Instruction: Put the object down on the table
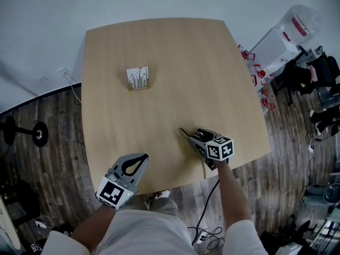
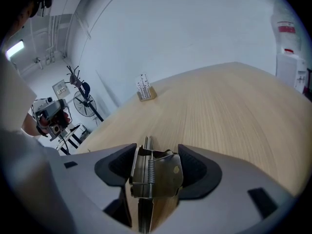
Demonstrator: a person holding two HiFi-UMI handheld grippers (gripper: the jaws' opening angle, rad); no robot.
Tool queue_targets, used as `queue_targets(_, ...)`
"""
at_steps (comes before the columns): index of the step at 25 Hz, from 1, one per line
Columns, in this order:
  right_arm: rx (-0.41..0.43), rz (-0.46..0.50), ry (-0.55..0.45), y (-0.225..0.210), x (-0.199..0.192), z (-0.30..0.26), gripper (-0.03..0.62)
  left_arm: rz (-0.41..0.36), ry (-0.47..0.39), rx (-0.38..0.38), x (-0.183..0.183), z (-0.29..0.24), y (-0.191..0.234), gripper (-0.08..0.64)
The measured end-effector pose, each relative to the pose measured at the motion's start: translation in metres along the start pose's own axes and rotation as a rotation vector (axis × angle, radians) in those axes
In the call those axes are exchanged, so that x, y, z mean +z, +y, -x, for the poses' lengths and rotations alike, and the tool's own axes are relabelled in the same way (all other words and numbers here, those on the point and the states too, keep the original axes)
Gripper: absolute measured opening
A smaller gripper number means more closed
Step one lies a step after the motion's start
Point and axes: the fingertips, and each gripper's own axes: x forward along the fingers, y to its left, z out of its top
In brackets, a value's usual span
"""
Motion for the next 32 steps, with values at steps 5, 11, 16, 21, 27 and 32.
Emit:
queue_targets(5,-0.019,0.010,0.007,-0.006,-0.001,-0.004,0.261,-0.001,0.001,0.008,0.000,0.001,0.001,0.005)
queue_targets(11,-0.021,0.003,0.002,-0.010,0.005,-0.011,0.261,-0.006,-0.001,0.019,0.001,0.002,0.006,0.005)
queue_targets(16,-0.016,0.015,0.007,-0.012,0.009,-0.015,0.261,0.003,0.004,0.030,0.000,0.001,0.009,0.005)
queue_targets(21,-0.031,0.006,0.002,-0.012,0.007,-0.016,0.261,0.001,-0.003,0.033,0.002,0.000,0.008,0.005)
queue_targets(27,-0.078,0.011,-0.011,-0.013,0.009,-0.015,0.267,-0.008,-0.002,0.028,0.004,0.000,0.004,0.005)
queue_targets(32,-0.099,-0.003,-0.055,-0.012,0.014,-0.009,0.275,-0.013,-0.001,0.020,0.003,0.000,-0.003,0.005)
